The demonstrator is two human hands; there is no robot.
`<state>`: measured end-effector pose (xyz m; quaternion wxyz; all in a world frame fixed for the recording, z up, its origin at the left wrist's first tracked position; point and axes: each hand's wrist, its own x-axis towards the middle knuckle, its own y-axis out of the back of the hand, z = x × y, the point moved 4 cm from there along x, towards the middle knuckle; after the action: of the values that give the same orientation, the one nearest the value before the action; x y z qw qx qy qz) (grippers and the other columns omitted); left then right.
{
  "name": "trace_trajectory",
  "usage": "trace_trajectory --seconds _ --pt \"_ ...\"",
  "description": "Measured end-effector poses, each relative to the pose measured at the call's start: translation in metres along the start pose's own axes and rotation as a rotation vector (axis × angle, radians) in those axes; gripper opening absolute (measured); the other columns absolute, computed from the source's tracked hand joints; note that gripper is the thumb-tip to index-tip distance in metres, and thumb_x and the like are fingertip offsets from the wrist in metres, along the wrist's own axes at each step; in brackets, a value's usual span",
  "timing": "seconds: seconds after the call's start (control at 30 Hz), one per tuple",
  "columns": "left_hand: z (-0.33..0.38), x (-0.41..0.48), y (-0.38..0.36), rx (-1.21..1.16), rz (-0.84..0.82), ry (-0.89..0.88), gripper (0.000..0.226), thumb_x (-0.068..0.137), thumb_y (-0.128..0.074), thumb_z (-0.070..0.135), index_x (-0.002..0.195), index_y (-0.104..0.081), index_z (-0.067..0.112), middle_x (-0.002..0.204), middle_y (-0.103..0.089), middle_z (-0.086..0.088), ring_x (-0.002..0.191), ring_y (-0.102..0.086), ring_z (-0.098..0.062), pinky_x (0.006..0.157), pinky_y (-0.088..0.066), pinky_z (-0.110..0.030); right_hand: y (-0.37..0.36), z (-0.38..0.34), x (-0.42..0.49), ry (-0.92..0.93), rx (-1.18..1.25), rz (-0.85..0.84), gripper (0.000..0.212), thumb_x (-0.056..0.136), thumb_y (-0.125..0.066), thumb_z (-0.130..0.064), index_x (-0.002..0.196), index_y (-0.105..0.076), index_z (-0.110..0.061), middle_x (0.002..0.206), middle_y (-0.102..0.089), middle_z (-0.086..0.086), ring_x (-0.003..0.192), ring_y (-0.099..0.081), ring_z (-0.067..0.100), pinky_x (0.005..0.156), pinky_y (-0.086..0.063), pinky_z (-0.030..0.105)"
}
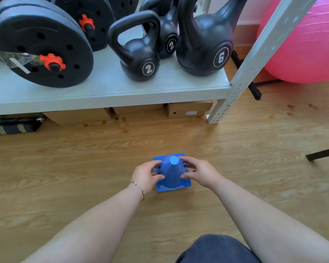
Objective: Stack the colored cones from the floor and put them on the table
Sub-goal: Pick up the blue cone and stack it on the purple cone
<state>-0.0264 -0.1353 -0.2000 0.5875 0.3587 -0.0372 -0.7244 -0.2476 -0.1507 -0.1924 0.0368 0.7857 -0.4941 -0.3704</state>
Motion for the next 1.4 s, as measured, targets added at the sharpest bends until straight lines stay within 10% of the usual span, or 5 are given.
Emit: trace_trajectory --seconds 0.5,0.77,1.07,1.2,1.4 --pt "-0.037 0.01 -0.014 0.099 -0.054 0.356 0.048 0.094 -0.057 0.027 0.139 -0.046 0.011 0.134 -0.058 -0.009 0.122 -0.055 -0.025 0.103 -0.042 -0.03 0.002 0.042 0.012 -0.386 0.2 0.151 0.039 0.093 -0.064 -0.025 0.131 -0.06 -0.014 0.124 -0.062 0.006 0.111 -0.06 0.022 0.102 -0.05 0.041" --pt "-0.046 0.005 -0.038 -0.295 -0.075 0.472 0.042 0.1 -0.033 0.015 0.139 -0.047 0.009 0.125 -0.064 -0.011 0.11 -0.06 -0.026 0.086 -0.041 -0.027 -0.023 0.045 0.035 -0.484 0.306 0.162 0.039 0.098 -0.05 -0.034 0.121 -0.064 -0.006 0.114 -0.07 0.016 0.106 -0.066 0.033 0.097 -0.053 0.045" --pt "-0.053 0.003 -0.039 -0.763 0.041 0.619 0.028 0.101 -0.03 0.007 0.078 -0.045 0.008 0.097 -0.055 -0.018 0.089 -0.056 -0.031 0.084 -0.053 -0.045 -0.036 0.042 0.037 -0.516 0.256 0.099 0.03 0.1 -0.045 -0.026 0.098 -0.064 -0.002 0.079 -0.063 0.01 0.069 -0.057 0.025 0.06 -0.044 0.03" --pt "-0.066 -0.004 -0.04 -0.605 -0.042 0.596 0.028 0.102 -0.039 0.021 0.087 -0.059 0.009 0.094 -0.066 -0.014 0.086 -0.063 -0.029 0.088 -0.054 -0.044 -0.04 0.044 0.039 -0.514 0.251 0.103 0.032 0.099 -0.051 -0.027 0.112 -0.06 0.001 0.107 -0.068 0.021 0.103 -0.066 0.038 0.092 -0.053 0.046" --pt "-0.07 -0.008 -0.034 -0.452 -0.043 0.499 0.023 0.099 -0.048 0.021 0.106 -0.065 0.007 0.096 -0.072 -0.014 0.087 -0.069 -0.031 0.09 -0.055 -0.042 -0.045 0.034 0.03 -0.509 0.241 0.049 0.025 0.097 -0.047 -0.017 0.093 -0.066 -0.001 0.077 -0.06 0.01 0.065 -0.05 0.022 0.058 -0.04 0.027"
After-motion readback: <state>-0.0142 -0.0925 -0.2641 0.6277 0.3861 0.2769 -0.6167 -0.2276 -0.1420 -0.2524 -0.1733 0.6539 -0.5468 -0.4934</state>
